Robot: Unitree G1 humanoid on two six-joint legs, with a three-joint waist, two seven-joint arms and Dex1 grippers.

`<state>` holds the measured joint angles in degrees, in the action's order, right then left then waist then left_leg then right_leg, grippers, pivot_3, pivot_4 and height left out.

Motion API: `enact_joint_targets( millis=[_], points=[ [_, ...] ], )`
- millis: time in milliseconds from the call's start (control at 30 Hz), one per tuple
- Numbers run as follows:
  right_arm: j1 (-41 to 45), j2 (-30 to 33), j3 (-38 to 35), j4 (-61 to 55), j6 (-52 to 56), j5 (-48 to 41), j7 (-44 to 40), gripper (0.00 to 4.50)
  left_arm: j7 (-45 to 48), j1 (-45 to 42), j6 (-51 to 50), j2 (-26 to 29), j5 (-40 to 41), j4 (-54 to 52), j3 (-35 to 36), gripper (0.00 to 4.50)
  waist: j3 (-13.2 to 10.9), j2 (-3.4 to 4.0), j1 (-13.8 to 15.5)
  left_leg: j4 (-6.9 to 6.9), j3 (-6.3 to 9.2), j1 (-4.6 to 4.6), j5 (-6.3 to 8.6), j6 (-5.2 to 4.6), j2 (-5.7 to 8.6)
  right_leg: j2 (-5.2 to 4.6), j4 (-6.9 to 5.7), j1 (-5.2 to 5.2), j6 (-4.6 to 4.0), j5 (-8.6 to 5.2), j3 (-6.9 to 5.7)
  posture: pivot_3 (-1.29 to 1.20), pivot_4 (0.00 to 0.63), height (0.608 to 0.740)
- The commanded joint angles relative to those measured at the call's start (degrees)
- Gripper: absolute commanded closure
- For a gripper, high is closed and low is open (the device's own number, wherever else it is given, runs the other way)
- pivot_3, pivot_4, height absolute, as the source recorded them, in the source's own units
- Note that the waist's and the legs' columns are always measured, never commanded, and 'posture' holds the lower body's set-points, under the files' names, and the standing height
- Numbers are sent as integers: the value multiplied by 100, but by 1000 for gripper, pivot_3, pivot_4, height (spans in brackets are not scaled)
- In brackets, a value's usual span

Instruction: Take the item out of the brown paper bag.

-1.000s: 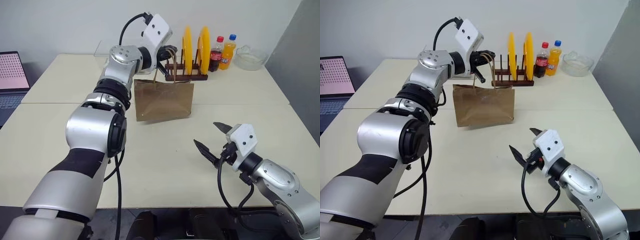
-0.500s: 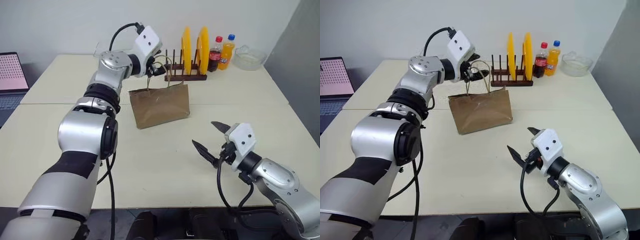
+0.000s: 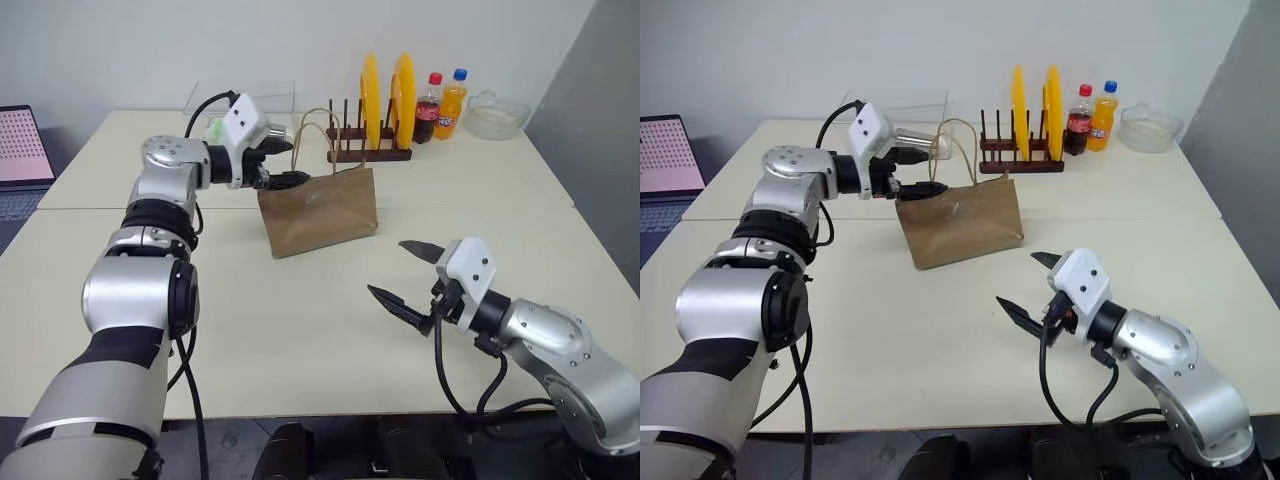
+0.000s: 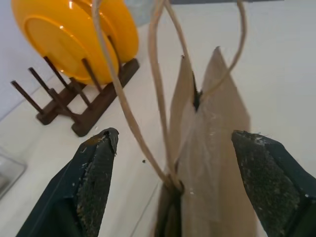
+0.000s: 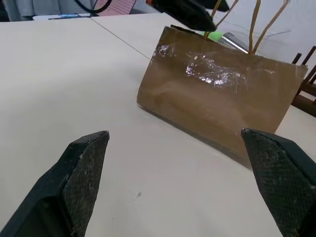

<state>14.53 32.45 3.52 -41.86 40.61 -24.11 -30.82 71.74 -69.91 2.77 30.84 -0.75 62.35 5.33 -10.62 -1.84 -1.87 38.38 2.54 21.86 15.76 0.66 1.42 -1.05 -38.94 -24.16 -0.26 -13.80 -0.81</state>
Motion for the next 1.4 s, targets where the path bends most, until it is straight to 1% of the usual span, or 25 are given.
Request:
enact_joint_targets(
  millis=[33,100,167,200,267,300,367,433,467,567,600,700,867,933,1000,1133,1233,1300,1400],
  points=[
    [605,78,-164,377,-199,-4,-171,0,155,1020,-1240,284,807,-2534,287,635,1,1,-24,1,0,0,0,0,-2,0,-3,-1,-7,3,2,0,150,740],
    [980,125,-136,767,-337,126,-259,0,-179,2044,-2211,383,1223,-4491,465,635,0,2,-61,-4,3,-5,0,1,-6,3,-3,-2,-26,14,9,0,150,740],
    [1207,162,-107,1055,-466,204,-343,0,-601,2744,-2905,412,1519,-5811,604,635,0,2,-28,-7,13,-2,-1,2,-6,2,0,-4,-30,14,5,0,150,740],
    [1348,162,-55,1237,-551,272,-377,376,-930,3137,-3355,357,1708,-6510,749,609,0,2,2,-6,15,-1,-1,2,-6,2,2,-3,-30,14,3,0,150,740],
    [1692,131,97,1657,-762,457,-472,921,-1728,4129,-4294,48,2171,-8110,1137,609,0,3,20,-4,16,2,0,2,-6,1,4,-2,-30,14,1,0,150,740],
    [1787,122,134,1794,-846,513,-520,1357,-2031,4427,-4601,-58,2338,-8621,1244,609,1,3,24,-3,11,0,0,2,-2,-2,5,0,-30,14,6,0,150,740],
    [2111,52,258,2222,-1069,680,-618,2014,-2842,5215,-4918,-542,2432,-9703,1428,609,2,1,37,5,13,1,0,1,0,-4,7,6,-29,14,4,0,150,740],
    [2430,-19,369,2663,-1329,851,-720,2809,-3401,5819,-5051,-841,2428,-10390,1475,609,3,-1,55,14,13,-3,0,1,1,-5,5,12,-29,14,4,0,150,740],
    [2612,-60,429,2928,-1487,955,-780,3131,-3606,6061,-5065,-934,2408,-10620,1457,609,3,-1,70,16,14,-4,0,1,0,-3,4,12,-29,14,4,0,150,740],
    [3289,-225,629,3924,-2045,1305,-937,4322,-4108,6580,-4984,-1140,2343,-11045,1401,609,3,0,67,18,12,-9,0,1,0,-1,-1,14,-30,15,4,0,150,740],
    [3623,-284,748,4428,-2363,1513,-998,4453,-4285,6694,-4941,-1228,2318,-11120,1390,609,3,0,60,18,9,-10,0,1,0,0,-1,14,-31,15,6,0,150,740],
    [4584,-519,1041,6032,-3252,2051,-1147,4453,-4585,6995,-4734,-1301,2228,-11227,1235,609,2,2,26,19,1,-12,0,1,-1,1,-2,13,-33,15,10,0,150,740],
    [6341,-1115,1564,9561,-4817,3170,-786,4453,-4871,7300,-4413,-1369,2224,-11268,953,609,2,3,21,2,-12,-19,0,1,-4,3,0,10,-41,19,18,0,150,740],
    [6811,-1350,1786,10536,-5202,3591,-595,4453,-4922,7387,-4271,-1335,2176,-11265,827,609,2,3,21,-4,-14,-19,0,2,-4,2,4,9,-43,20,19,0,150,740],
    [7186,-1584,2113,11262,-5401,4122,-257,4453,-4955,7527,-4125,-1305,2141,-11283,725,609,2,3,23,-18,-17,-19,0,2,-3,0,10,7,-44,19,21,0,150,740],
    [7422,-1853,2317,11831,-5525,4645,-18,4453,-5001,7789,-3914,-1224,2116,-11308,605,609,1,5,35,-26,-17,-13,-1,3,-3,-2,16,-1,-46,18,22,0,150,740],
    [7418,-1951,2329,11945,-5595,4838,-200,4453,-4989,8021,-3749,-1134,2074,-11296,556,609,0,7,33,-26,-15,-12,-1,3,-3,-3,18,0,-46,18,21,0,150,740],
    [7375,-1933,2349,11951,-5776,4942,-545,4453,-4935,8181,-3657,-1062,2062,-11336,486,609,0,7,30,-27,-15,-14,0,3,-3,-3,19,0,-47,18,21,0,150,740],
    [7295,-1814,2318,11885,-6187,4973,-1272,4453,-4816,8367,-3532,-926,2098,-11413,359,609,-1,8,28,-29,-14,-15,0,2,-3,-2,19,0,-47,17,20,0,150,740]
  ],
)
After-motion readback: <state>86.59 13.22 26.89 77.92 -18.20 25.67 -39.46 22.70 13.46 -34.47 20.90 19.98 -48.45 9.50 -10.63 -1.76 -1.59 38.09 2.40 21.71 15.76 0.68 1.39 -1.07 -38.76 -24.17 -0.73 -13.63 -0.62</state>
